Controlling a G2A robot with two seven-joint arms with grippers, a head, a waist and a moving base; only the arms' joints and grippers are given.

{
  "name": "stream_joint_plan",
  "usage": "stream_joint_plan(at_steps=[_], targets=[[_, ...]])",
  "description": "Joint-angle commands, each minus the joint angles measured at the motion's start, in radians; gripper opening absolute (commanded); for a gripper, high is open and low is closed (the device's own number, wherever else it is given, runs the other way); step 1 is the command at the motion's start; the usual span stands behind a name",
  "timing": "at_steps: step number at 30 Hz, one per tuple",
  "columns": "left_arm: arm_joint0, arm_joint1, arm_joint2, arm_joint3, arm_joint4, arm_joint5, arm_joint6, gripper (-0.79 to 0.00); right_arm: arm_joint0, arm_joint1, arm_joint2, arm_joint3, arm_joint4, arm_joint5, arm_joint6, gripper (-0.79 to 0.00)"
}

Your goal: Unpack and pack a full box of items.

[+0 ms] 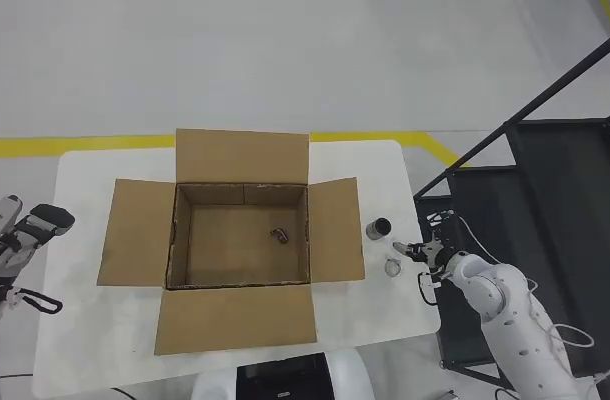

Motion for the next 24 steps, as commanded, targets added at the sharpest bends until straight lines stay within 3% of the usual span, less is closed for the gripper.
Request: stream_joint_plan(at_steps=[1, 8, 12, 17, 24], targets=[[0.000, 0.000, 0.000, 0.000, 0.000, 0.000, 0.000, 0.000, 0.006, 0.000, -0.009, 0.019, -0.005, -0.007, 0.015, -0.400], [0.000, 0.000, 0.000, 0.000, 0.000, 0.000, 0.000, 0.000, -0.012, 0.005, -0.015, 0.044, -0.027, -0.025, 0.049, -0.409], [0.000, 0.000, 0.000, 0.000, 0.000, 0.000, 0.000, 0.000, -0.010, 0.005, -0.036, 0.068, -0.036, -0.029, 0.064, -0.480], [0.000, 0.000, 0.000, 0.000, 0.000, 0.000, 0.000, 0.000, 0.016, 0.001, -0.077, 0.095, -0.044, -0.019, 0.076, -0.443], [0.000, 0.000, 0.000, 0.000, 0.000, 0.000, 0.000, 0.000, 0.032, 0.000, -0.099, 0.107, -0.050, -0.018, 0.077, -0.456]])
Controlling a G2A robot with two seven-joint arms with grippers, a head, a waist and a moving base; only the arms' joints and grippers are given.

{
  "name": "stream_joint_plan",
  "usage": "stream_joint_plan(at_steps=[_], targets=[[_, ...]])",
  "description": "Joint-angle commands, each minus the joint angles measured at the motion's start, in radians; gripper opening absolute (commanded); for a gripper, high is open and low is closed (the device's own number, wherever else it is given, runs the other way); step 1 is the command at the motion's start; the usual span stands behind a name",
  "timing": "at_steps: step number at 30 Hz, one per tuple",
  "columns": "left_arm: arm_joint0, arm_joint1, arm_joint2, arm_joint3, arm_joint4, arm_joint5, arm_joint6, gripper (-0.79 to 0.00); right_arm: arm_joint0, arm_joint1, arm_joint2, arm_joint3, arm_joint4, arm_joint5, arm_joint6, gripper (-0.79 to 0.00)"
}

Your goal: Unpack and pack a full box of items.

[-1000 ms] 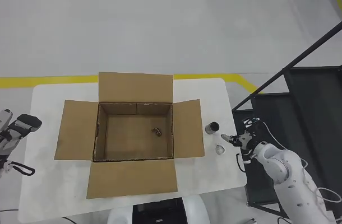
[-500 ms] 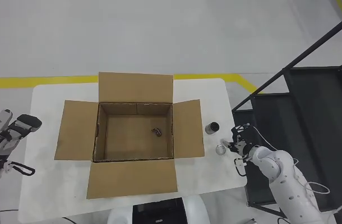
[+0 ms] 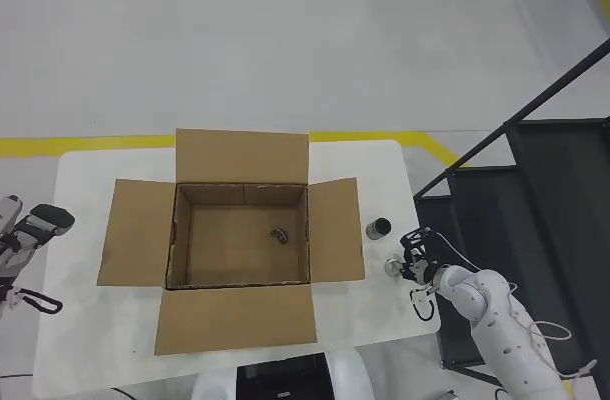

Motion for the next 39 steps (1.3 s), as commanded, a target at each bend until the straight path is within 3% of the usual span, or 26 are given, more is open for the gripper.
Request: stream_joint_plan(at_steps=[1, 7, 11, 14, 15, 17, 23, 28, 39], targets=[[0.000, 0.000, 0.000, 0.000, 0.000, 0.000, 0.000, 0.000, 0.002, 0.000, -0.002, 0.006, -0.004, 0.005, 0.002, -0.459], [0.000, 0.000, 0.000, 0.000, 0.000, 0.000, 0.000, 0.000, 0.000, 0.002, -0.004, 0.015, -0.002, 0.006, -0.001, -0.477], [0.000, 0.000, 0.000, 0.000, 0.000, 0.000, 0.000, 0.000, -0.002, 0.003, -0.007, 0.015, -0.001, 0.002, 0.001, -0.529], [0.000, 0.000, 0.000, 0.000, 0.000, 0.000, 0.000, 0.000, -0.002, 0.004, -0.010, 0.017, 0.002, 0.002, 0.001, -0.628], [0.000, 0.000, 0.000, 0.000, 0.000, 0.000, 0.000, 0.000, -0.002, 0.004, -0.012, 0.018, 0.002, 0.001, 0.002, -0.708], [0.000, 0.000, 0.000, 0.000, 0.000, 0.000, 0.000, 0.000, -0.001, 0.004, -0.014, 0.019, 0.004, 0.000, 0.001, -0.785], [0.000, 0.000, 0.000, 0.000, 0.000, 0.000, 0.000, 0.000, -0.010, 0.006, -0.004, 0.003, 0.027, -0.013, -0.016, -0.785], [0.000, 0.000, 0.000, 0.000, 0.000, 0.000, 0.000, 0.000, -0.064, 0.018, 0.079, -0.071, 0.123, -0.086, -0.058, -0.785], [0.000, 0.000, 0.000, 0.000, 0.000, 0.000, 0.000, 0.000, -0.284, 0.035, 0.328, -0.437, 0.310, -0.268, -0.213, -0.785]])
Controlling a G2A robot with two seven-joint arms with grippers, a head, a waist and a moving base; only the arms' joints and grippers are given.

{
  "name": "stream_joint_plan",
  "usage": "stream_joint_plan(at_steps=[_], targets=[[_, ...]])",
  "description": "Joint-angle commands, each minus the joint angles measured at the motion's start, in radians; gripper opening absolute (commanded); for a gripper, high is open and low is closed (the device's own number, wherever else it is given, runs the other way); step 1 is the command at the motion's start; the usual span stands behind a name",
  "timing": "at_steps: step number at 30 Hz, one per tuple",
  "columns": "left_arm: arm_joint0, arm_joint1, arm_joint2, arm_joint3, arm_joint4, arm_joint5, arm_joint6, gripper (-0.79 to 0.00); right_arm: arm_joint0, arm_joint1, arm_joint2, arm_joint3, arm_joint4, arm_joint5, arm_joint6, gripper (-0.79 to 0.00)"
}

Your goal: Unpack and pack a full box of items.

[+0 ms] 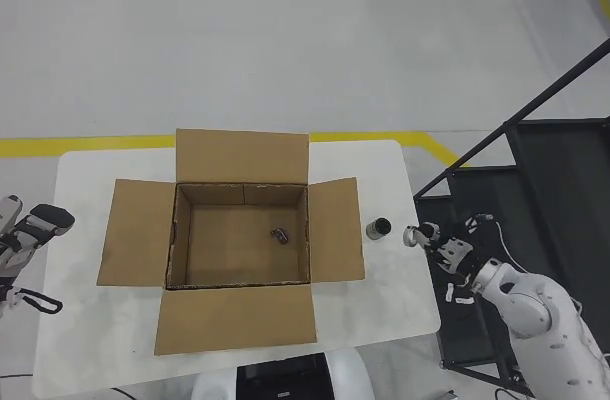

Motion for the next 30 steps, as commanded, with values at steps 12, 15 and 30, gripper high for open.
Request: stream_joint_plan(at_steps=[12, 15, 30], targets=[[0.000, 0.000, 0.000, 0.000, 0.000, 0.000, 0.000, 0.000, 0.128, 0.001, -0.216, -0.330, -0.086, 0.035, 0.129, -0.785], [0.000, 0.000, 0.000, 0.000, 0.000, 0.000, 0.000, 0.000, 0.224, -0.004, -0.333, -0.344, -0.132, 0.095, 0.197, -0.785], [0.000, 0.000, 0.000, 0.000, 0.000, 0.000, 0.000, 0.000, 0.635, -0.098, -0.922, -0.096, -0.461, 0.436, 0.305, -0.785]])
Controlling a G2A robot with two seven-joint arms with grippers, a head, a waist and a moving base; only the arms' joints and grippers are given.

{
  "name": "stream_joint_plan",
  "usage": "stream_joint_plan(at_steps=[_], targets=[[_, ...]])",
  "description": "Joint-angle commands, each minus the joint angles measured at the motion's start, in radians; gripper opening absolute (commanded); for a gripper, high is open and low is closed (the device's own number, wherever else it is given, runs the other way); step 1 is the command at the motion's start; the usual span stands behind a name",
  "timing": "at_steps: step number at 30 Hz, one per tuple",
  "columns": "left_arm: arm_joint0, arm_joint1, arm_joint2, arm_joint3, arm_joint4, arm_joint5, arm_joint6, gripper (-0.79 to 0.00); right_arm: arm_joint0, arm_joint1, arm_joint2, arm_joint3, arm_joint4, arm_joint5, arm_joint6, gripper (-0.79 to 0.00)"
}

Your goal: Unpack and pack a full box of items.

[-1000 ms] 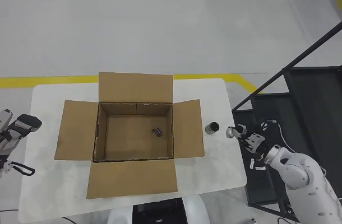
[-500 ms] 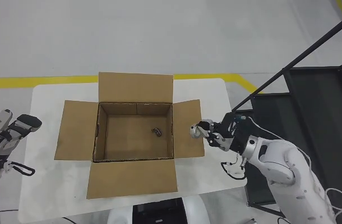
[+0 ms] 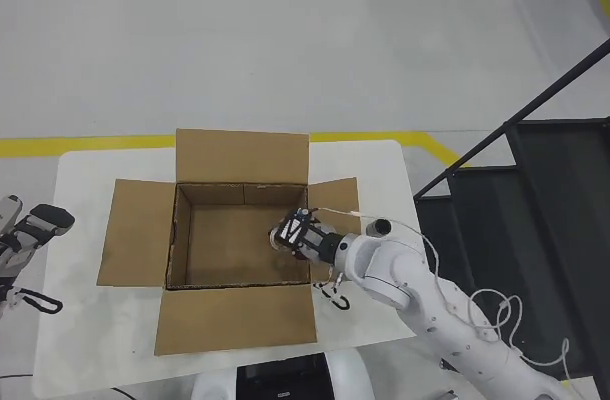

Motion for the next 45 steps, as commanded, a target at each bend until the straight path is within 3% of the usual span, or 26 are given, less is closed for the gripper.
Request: stream_joint_plan(at_steps=[1, 4, 6, 13, 18, 21, 27, 31, 34, 39, 45], targets=[[0.000, 0.000, 0.000, 0.000, 0.000, 0.000, 0.000, 0.000, 0.046, -0.016, -0.052, 0.049, -0.019, 0.040, -0.003, -0.785], [0.000, 0.000, 0.000, 0.000, 0.000, 0.000, 0.000, 0.000, 0.095, -0.037, -0.107, 0.103, -0.021, 0.081, -0.002, -0.785], [0.000, 0.000, 0.000, 0.000, 0.000, 0.000, 0.000, 0.000, 0.119, -0.048, -0.132, 0.128, -0.022, 0.099, 0.011, 0.000], [0.000, 0.000, 0.000, 0.000, 0.000, 0.000, 0.000, 0.000, 0.124, -0.057, -0.143, 0.143, -0.038, 0.091, 0.050, 0.000], [0.000, 0.000, 0.000, 0.000, 0.000, 0.000, 0.000, 0.000, 0.048, -0.033, -0.052, 0.069, 0.031, -0.005, 0.030, 0.000], [0.000, 0.000, 0.000, 0.000, 0.000, 0.000, 0.000, 0.000, -0.042, -0.004, 0.083, -0.001, 0.142, -0.100, -0.033, 0.000], [0.000, 0.000, 0.000, 0.000, 0.000, 0.000, 0.000, 0.000, -0.283, 0.049, 0.477, -0.104, 0.302, -0.247, -0.234, 0.000], [0.000, 0.000, 0.000, 0.000, 0.000, 0.000, 0.000, 0.000, -0.409, 0.060, 0.685, -0.087, 0.354, -0.249, -0.363, 0.000], [0.000, 0.000, 0.000, 0.000, 0.000, 0.000, 0.000, 0.000, -0.442, 0.062, 0.774, -0.025, 0.361, -0.190, -0.386, 0.000], [0.000, 0.000, 0.000, 0.000, 0.000, 0.000, 0.000, 0.000, -0.400, 0.062, 0.781, 0.121, 0.349, -0.138, -0.376, 0.000], [0.000, 0.000, 0.000, 0.000, 0.000, 0.000, 0.000, 0.000, -0.302, 0.055, 0.676, 0.277, 0.281, -0.073, -0.321, 0.000]])
